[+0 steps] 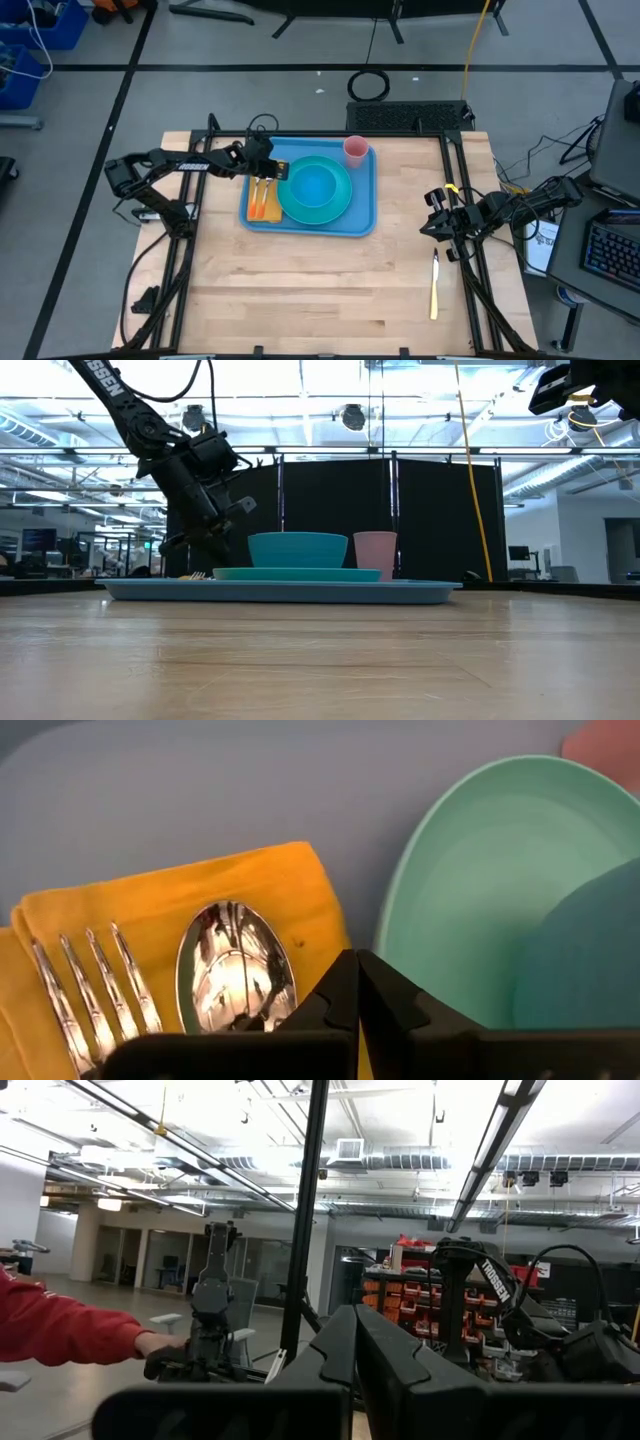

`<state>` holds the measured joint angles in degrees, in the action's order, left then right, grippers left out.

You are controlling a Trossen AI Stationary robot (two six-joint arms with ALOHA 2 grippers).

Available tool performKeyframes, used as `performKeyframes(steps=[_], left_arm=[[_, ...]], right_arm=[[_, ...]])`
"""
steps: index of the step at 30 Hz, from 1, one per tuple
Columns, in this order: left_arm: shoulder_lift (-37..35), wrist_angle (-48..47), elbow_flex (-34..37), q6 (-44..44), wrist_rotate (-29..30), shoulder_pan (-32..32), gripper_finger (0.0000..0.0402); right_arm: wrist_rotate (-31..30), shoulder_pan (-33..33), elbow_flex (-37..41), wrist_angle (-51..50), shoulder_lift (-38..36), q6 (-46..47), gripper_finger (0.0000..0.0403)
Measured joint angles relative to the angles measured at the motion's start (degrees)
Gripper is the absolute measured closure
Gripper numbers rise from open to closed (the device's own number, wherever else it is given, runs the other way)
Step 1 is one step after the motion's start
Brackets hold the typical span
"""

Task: Set up tray
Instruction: Put the orange spoon on the yellow napkin to the right of the orange fork

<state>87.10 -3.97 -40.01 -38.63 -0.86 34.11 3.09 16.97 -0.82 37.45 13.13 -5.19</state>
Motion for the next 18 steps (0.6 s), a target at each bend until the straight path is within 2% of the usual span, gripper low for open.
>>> performKeyframes(steps=[18], left_arm=[[0.01,-0.9,0.02,-0.09,0.92,0.0,0.0399]], right_arm=[[-0.02,-0.02,-0.02,0.0,0.02,0.02,0.0399]])
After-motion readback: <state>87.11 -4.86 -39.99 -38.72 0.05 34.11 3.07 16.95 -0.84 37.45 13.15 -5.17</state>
